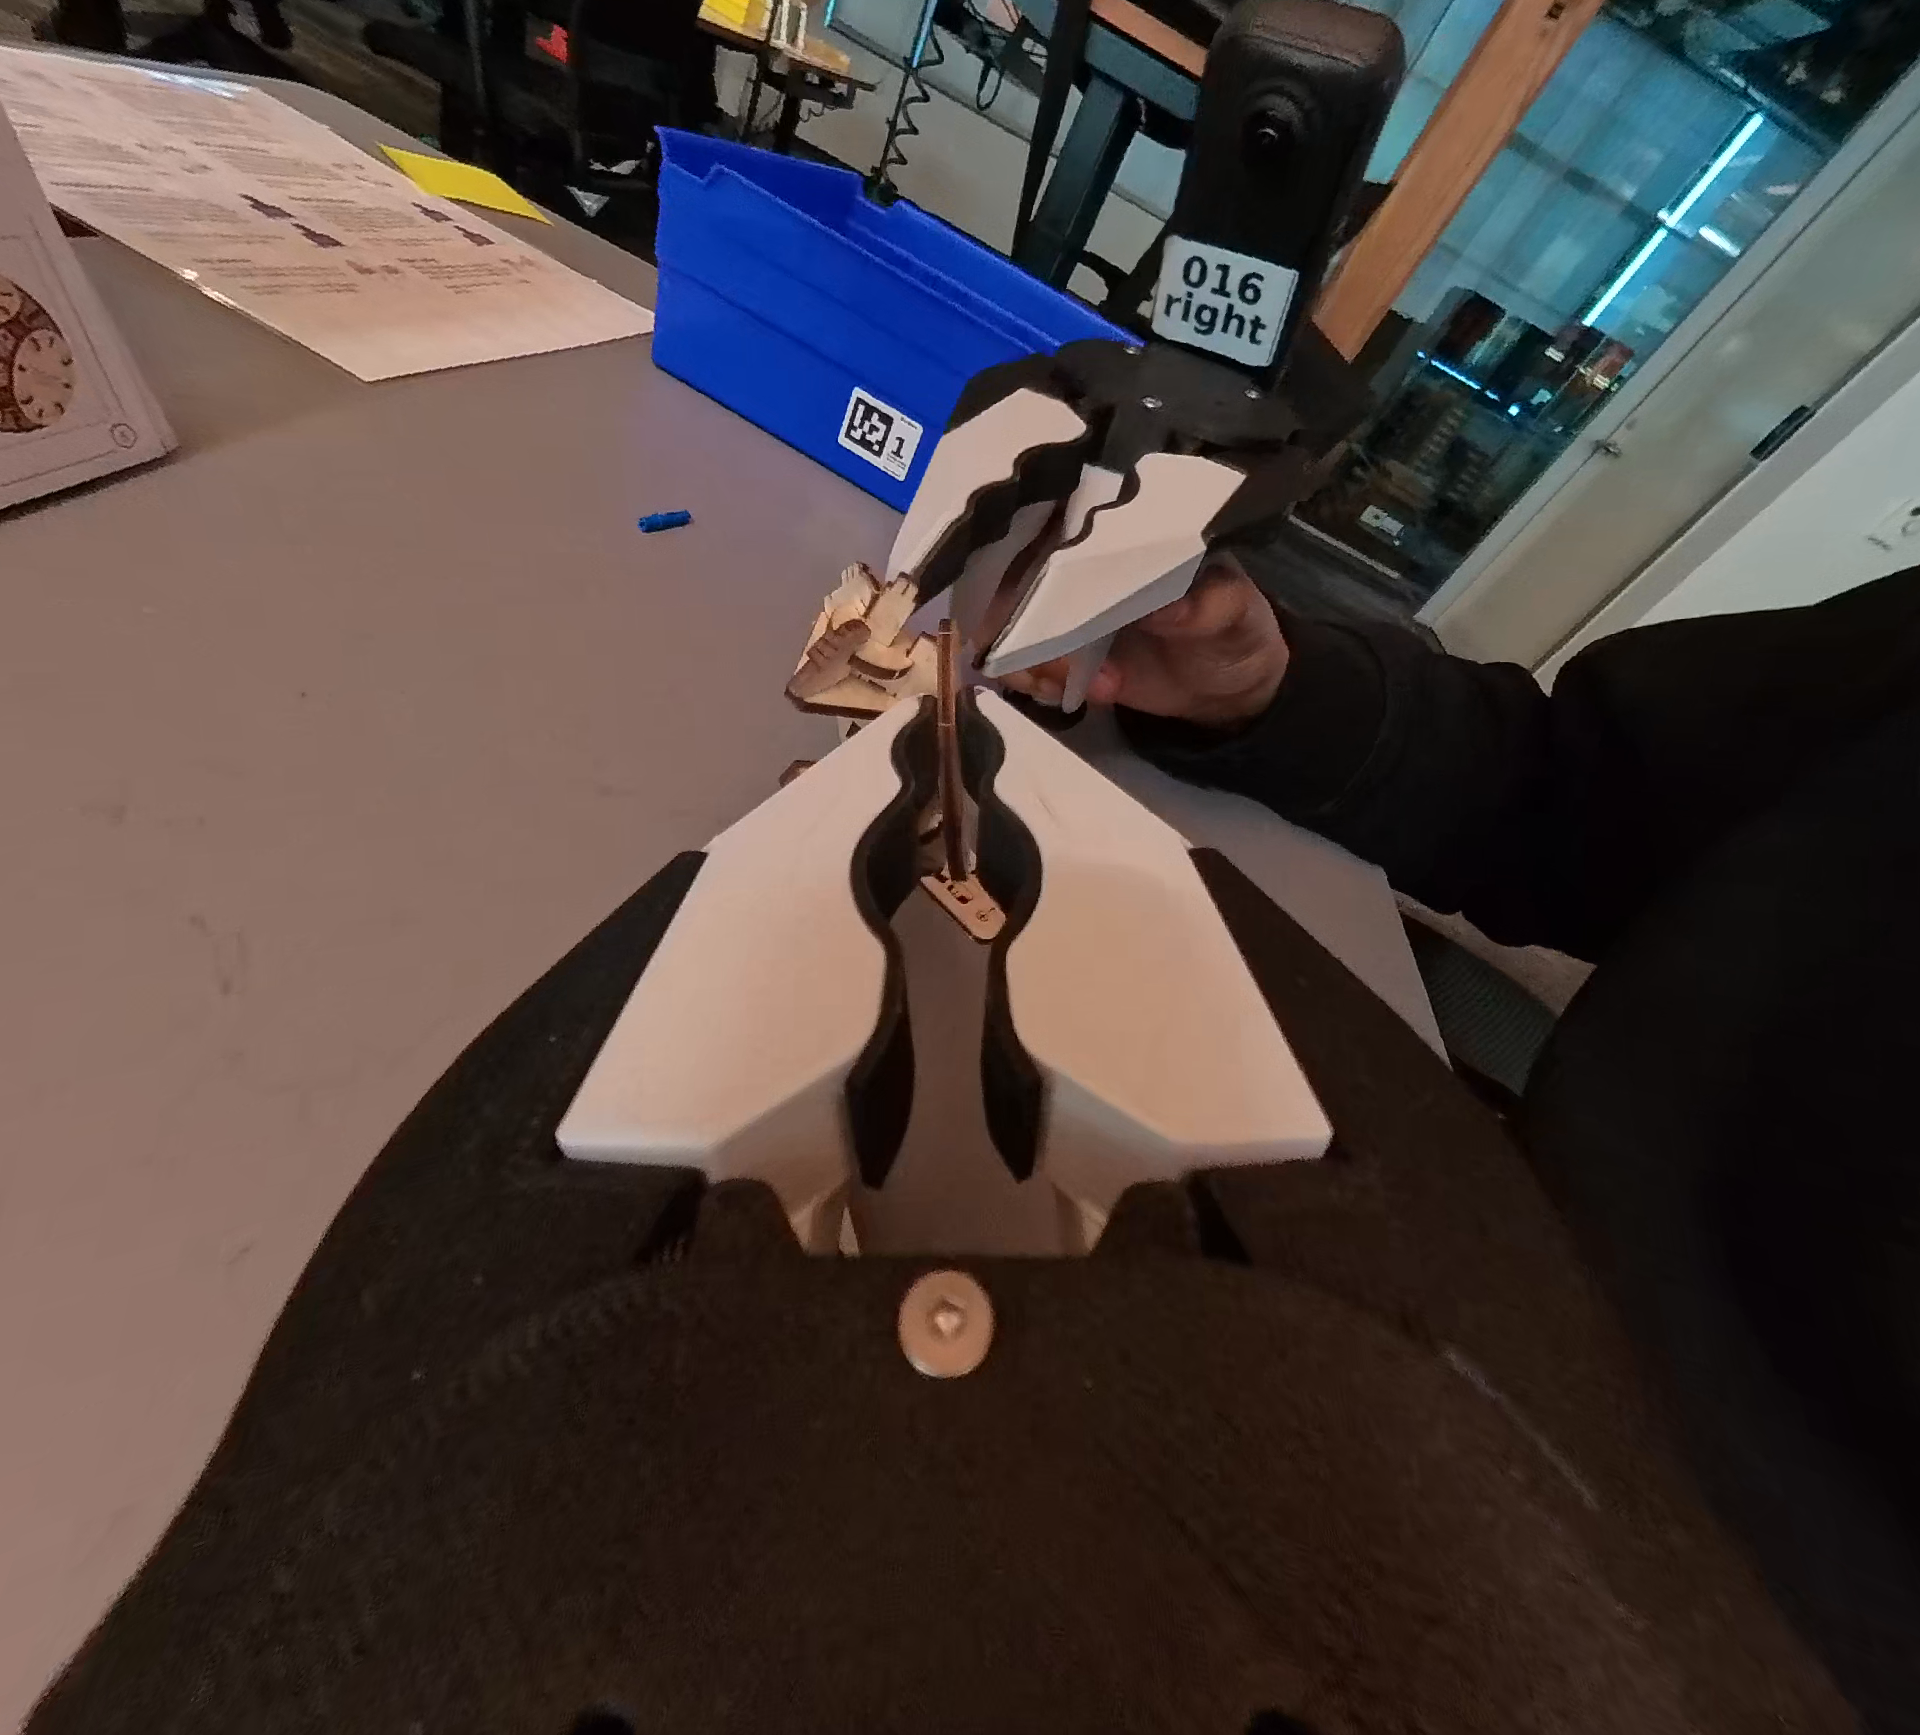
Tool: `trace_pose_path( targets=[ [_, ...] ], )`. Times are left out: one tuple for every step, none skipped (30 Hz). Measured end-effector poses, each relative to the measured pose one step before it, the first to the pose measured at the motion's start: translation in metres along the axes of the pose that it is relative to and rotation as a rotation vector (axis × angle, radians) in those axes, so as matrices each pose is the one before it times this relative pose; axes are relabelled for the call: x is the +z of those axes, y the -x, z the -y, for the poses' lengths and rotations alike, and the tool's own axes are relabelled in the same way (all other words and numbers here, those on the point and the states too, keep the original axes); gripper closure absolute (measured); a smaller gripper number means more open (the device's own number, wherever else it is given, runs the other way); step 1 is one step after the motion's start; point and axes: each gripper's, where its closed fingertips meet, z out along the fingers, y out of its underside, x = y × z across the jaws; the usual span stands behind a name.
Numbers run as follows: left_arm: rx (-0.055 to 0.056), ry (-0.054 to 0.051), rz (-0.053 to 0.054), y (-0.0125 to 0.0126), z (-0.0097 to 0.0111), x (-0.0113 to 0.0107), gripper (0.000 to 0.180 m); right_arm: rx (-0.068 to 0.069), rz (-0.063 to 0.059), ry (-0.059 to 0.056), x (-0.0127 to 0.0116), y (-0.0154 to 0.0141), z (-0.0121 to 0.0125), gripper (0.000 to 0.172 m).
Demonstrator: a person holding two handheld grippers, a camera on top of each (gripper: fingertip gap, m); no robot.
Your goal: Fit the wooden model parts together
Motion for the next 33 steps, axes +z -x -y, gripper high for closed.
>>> trace_pose_path(
  targets=[
    [0.0043,0.0035,0.0012,-0.00037,-0.00055,0.00051,0.180,0.0119,0.0101,0.0015,0.00040,0.00089,-0.00061,0.157],
    [0.0047,0.0034,0.0019,-0.00025,-0.00043,0.00041,0.180,0.0103,0.0073,0.0003,0.00047,0.00047,-0.00045,0.158],
    [0.0047,0.0022,0.0028,-0.00021,-0.00034,0.00014,0.180,0.0078,0.0050,0.0014,0.00046,0.00037,-0.00065,0.159],
    [0.0040,0.0005,0.0046,0.00012,0.00004,0.00009,0.180,0.0058,0.0018,0.0032,0.00050,0.00000,-0.00081,0.159],
    [0.0034,-0.0013,0.0025,-0.00007,0.00022,-0.00005,0.180,0.0025,0.0021,0.0020,0.00022,0.00015,-0.00046,0.162],
    [0.0022,0.0004,0.0031,0.00017,0.00000,0.00003,0.180,0.0033,0.0033,-0.0002,0.00016,0.00037,-0.00008,0.163],
    [0.0019,0.0017,0.0038,0.00023,-0.00028,0.00014,0.180,0.0070,0.0007,0.0001,0.00008,-0.00015,-0.00015,0.163],
    [0.0019,0.0009,0.0031,0.00025,-0.00012,0.00013,0.180,0.0076,0.0008,0.0001,0.00003,-0.00034,-0.00031,0.164],
    [0.0024,0.0014,0.0025,-0.00008,-0.00018,0.00020,0.180,0.0090,0.0024,-0.0007,-0.00003,-0.00021,-0.00007,0.164],
    [0.0032,0.0016,0.0042,0.00029,-0.00017,0.00022,0.180,0.0103,0.0018,-0.0006,-0.00014,-0.00031,-0.00007,0.164],
    [0.0040,0.0018,0.0057,0.00035,-0.00017,0.00012,0.180,0.0098,0.0008,-0.0011,0.00013,-0.00041,-0.00016,0.164],
    [0.0034,0.0014,0.0054,0.00035,-0.00009,0.00018,0.180,0.0074,0.0001,-0.0019,0.00007,-0.00031,-0.00016,0.164],
    [0.0027,0.0023,0.0054,0.00042,-0.00026,0.00016,0.180,0.0059,-0.0007,0.0007,0.00016,-0.00048,-0.00037,0.164],
    [0.0019,0.0032,0.0053,0.00044,-0.00044,0.00024,0.180,0.0046,-0.0012,0.0027,0.00008,-0.00039,-0.00050,0.164],
    [0.0014,0.0023,0.0052,0.00055,-0.00036,0.00026,0.180,0.0044,-0.0019,0.0024,0.00020,-0.00059,-0.00041,0.164],
    [0.0007,0.0016,0.0045,0.00044,-0.00027,0.00021,0.180,0.0049,-0.0023,0.0017,0.00015,-0.00052,-0.00035,0.163],
    [0.0000,0.0013,0.0036,0.00038,-0.00008,0.00008,0.180,0.0044,-0.0020,0.0012,0.00017,-0.00039,-0.00021,0.163],
    [0.0002,0.0010,0.0031,0.00037,-0.00014,0.00011,0.180,0.0047,-0.0021,0.0001,0.00016,-0.00041,-0.00017,0.163],
    [0.0004,0.0015,0.0038,0.00039,-0.00020,0.00026,0.180,0.0041,-0.0021,0.0008,0.00011,-0.00037,-0.00029,0.163],
    [0.0017,0.0023,0.0055,0.00047,-0.00030,0.00020,0.180,0.0038,-0.0022,0.0013,0.00011,-0.00062,-0.00039,0.163],
    [0.0030,0.0022,0.0060,0.00043,-0.00036,0.00022,0.180,0.0044,-0.0016,0.0008,0.00024,-0.00038,-0.00033,0.163],
    [0.0032,0.0018,0.0051,0.00028,-0.00021,0.00023,0.180,0.0042,0.0000,0.0004,0.00008,-0.00039,-0.00025,0.163],
    [0.0027,0.0022,0.0049,0.00025,-0.00036,0.00021,0.180,0.0041,0.0000,0.0006,0.00004,-0.00027,-0.00022,0.163],
    [0.0024,0.0026,0.0057,0.00042,-0.00037,0.00022,0.180,0.0044,-0.0009,0.0013,0.00013,-0.00053,-0.00045,0.163],
    [0.0025,0.0018,0.0047,0.00029,-0.00026,0.00027,0.180,0.0036,-0.0007,0.0007,0.00015,-0.00043,-0.00029,0.162],
    [0.0023,0.0009,0.0037,0.00021,-0.00014,0.00016,0.180,0.0034,-0.0002,-0.0001,0.00009,-0.00025,-0.00014,0.162],
    [0.0017,0.0009,0.0029,0.00019,-0.00009,0.00011,0.180,0.0041,0.0002,-0.0003,0.00010,-0.00025,-0.00008,0.162],
    [0.0011,0.0013,0.0028,0.00014,-0.00015,0.00008,0.180,0.0057,-0.0001,-0.0005,0.00014,-0.00030,-0.00011,0.162],
    [0.0009,0.0008,0.0034,0.00033,-0.00006,0.00006,0.180,0.0060,-0.0003,-0.0002,0.00013,-0.00040,-0.00011,0.162],
    [0.0010,0.0003,0.0027,0.00019,-0.00012,0.00007,0.180,0.0058,0.0006,-0.0006,0.00015,-0.00020,-0.00009,0.162],
    [0.0007,0.0002,0.0020,0.00019,-0.00006,0.00003,0.180,0.0054,0.0009,-0.0002,0.00013,-0.00028,-0.00010,0.162],
    [0.0004,0.0013,0.0022,0.00020,-0.00017,0.00018,0.180,0.0054,0.0003,0.0004,0.00006,-0.00024,-0.00012,0.162],
    [0.0014,0.0017,0.0029,0.00023,-0.00026,0.00020,0.180,0.0042,-0.0001,0.0009,0.00004,-0.00032,-0.00032,0.162]
  ],
)
